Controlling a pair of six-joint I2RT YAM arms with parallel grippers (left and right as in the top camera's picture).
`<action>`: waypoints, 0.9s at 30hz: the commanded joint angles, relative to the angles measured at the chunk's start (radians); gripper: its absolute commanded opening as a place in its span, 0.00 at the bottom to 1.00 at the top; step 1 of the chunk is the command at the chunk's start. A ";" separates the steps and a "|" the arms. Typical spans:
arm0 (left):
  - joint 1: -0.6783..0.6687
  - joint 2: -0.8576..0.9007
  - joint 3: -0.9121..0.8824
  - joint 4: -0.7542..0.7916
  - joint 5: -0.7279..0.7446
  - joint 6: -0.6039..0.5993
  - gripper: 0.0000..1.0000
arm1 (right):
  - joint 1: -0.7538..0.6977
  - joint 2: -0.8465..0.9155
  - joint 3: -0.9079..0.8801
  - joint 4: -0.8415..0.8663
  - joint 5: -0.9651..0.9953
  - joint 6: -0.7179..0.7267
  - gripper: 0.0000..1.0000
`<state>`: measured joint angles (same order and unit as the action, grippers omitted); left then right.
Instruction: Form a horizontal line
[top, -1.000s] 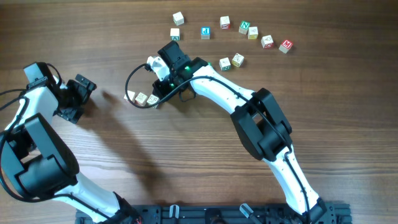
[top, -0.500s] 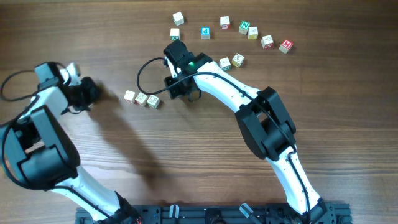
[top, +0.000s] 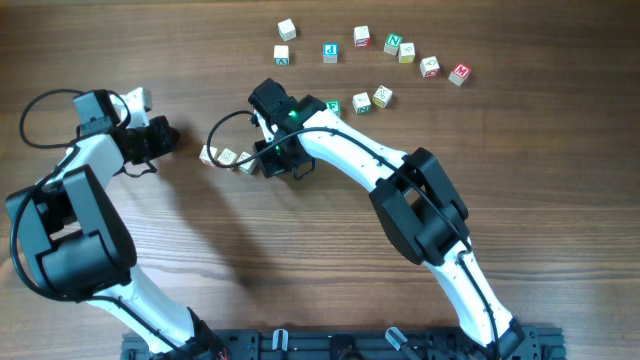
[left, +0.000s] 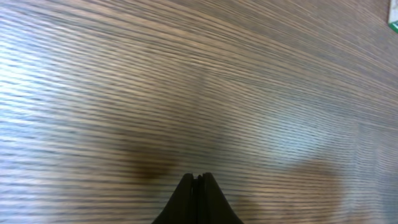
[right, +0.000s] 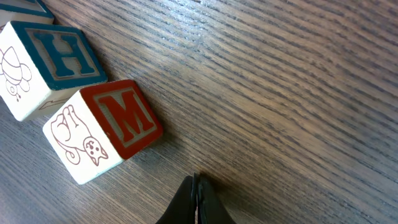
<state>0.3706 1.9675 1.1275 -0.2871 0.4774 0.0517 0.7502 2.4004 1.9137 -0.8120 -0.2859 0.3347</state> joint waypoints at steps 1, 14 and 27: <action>-0.035 0.019 -0.009 -0.002 0.028 0.023 0.04 | -0.001 -0.020 0.009 0.004 -0.022 -0.024 0.04; -0.066 0.019 -0.010 -0.046 0.027 0.023 0.04 | -0.001 -0.020 0.009 0.057 -0.141 -0.074 0.04; -0.066 0.019 -0.010 -0.069 0.084 0.019 0.04 | -0.001 -0.018 0.008 0.090 -0.141 -0.177 0.04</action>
<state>0.3065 1.9675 1.1263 -0.3553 0.5106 0.0517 0.7498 2.4004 1.9137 -0.7315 -0.4114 0.1944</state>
